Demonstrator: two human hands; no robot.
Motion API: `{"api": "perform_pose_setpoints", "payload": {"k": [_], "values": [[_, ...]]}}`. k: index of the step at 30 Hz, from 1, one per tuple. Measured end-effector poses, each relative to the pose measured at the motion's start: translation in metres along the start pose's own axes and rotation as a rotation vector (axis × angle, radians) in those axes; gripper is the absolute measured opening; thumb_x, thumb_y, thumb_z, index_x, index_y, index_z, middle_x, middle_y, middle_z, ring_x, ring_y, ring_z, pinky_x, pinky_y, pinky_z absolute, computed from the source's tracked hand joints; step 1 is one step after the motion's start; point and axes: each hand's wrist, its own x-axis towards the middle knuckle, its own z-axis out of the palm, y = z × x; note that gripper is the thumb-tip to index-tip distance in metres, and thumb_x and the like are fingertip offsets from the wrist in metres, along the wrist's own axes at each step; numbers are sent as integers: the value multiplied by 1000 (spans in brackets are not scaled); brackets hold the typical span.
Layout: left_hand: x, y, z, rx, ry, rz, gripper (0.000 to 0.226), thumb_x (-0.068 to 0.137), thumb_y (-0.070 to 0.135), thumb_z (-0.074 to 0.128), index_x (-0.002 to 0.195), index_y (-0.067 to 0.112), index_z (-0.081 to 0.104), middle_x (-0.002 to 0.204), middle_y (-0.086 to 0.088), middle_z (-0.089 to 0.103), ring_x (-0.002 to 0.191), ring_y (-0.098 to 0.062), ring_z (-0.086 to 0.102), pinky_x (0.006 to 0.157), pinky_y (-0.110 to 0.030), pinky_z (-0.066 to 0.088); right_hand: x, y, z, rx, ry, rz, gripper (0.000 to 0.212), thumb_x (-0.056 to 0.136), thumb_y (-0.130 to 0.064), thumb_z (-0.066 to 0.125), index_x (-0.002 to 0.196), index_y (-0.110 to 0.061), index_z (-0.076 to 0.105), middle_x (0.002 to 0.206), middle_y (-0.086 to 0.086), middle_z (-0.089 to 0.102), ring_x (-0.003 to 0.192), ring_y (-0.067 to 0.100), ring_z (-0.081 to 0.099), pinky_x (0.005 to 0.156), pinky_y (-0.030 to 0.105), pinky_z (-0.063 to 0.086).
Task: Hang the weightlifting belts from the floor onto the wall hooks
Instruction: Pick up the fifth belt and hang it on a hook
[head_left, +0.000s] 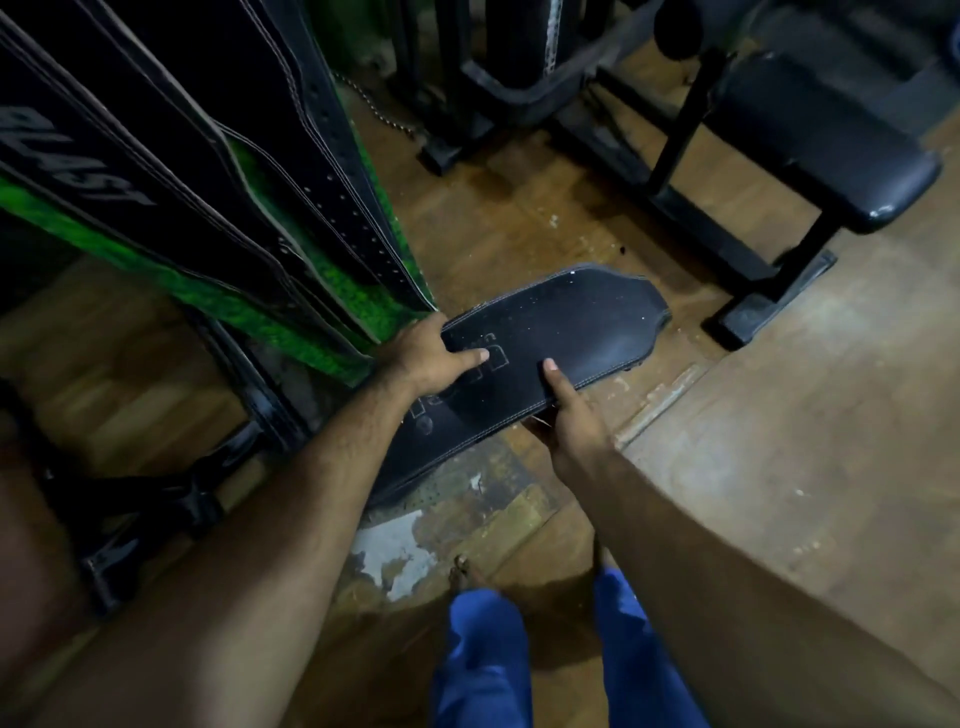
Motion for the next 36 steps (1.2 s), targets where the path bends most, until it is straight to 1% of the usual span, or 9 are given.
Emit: {"api": "perform_pose_setpoints", "payload": {"k": [4,9,13,17,21,24,28,32,36], "values": [[-31,33,-42,-224,147,45,54,82,58,73,120,20,67,119,1,72,110,-24,68,95,-41,57,-43,-40,22,-158,-163,-77,31,95,-26,70,121,-9,69,112,10,78,96,25,76,78,35,64],[-80,84,-98,-554,320,71,28,87,49,74,83,21,71,81,7,72,78,-18,70,71,-33,56,-99,-83,47,-321,-397,-182,23,93,-10,71,115,-4,72,113,15,76,95,28,75,78,39,64],[-131,81,-139,-720,450,10,34,88,34,78,86,1,69,77,-5,72,64,-13,65,63,-32,54,-138,-120,70,-564,-554,-175,26,89,-35,76,103,-13,76,101,11,79,97,35,75,89,56,60],[-187,77,-154,-898,656,13,22,87,26,79,77,14,64,80,-8,67,71,-18,62,67,-33,52,-168,-172,114,-406,-573,-191,46,90,-42,72,122,-8,71,112,9,78,101,26,76,75,32,62],[-239,74,-159,-1022,720,27,20,87,30,79,83,16,66,91,-14,76,83,-23,71,74,-39,58,-198,-203,149,-301,-707,-209,32,94,-12,69,121,6,68,111,21,75,95,31,76,70,32,62],[-276,84,-186,-1092,673,18,43,95,46,66,105,4,73,100,-7,78,92,-22,75,82,-33,60,-223,-204,160,-341,-841,-205,33,94,-10,68,122,6,67,117,23,73,101,32,73,76,33,62],[-315,99,-243,-1318,579,8,61,90,62,61,122,11,72,111,-13,78,101,-29,76,86,-44,63,-255,-198,170,-527,-1024,-254,32,93,-11,68,121,6,68,120,27,70,106,38,70,88,37,62],[-345,102,-269,-1373,610,2,31,98,37,63,107,9,72,94,-12,79,80,-25,78,66,-35,64,-272,-210,178,-695,-1160,-251,34,97,-21,65,121,3,69,120,24,72,110,38,70,92,38,60],[-356,102,-263,-1334,748,186,15,102,9,55,101,2,69,80,-7,79,76,-19,75,71,-31,63,-279,-222,191,-858,-1242,-160,68,90,-63,59,130,-9,67,129,14,70,121,31,67,110,45,48]]}}
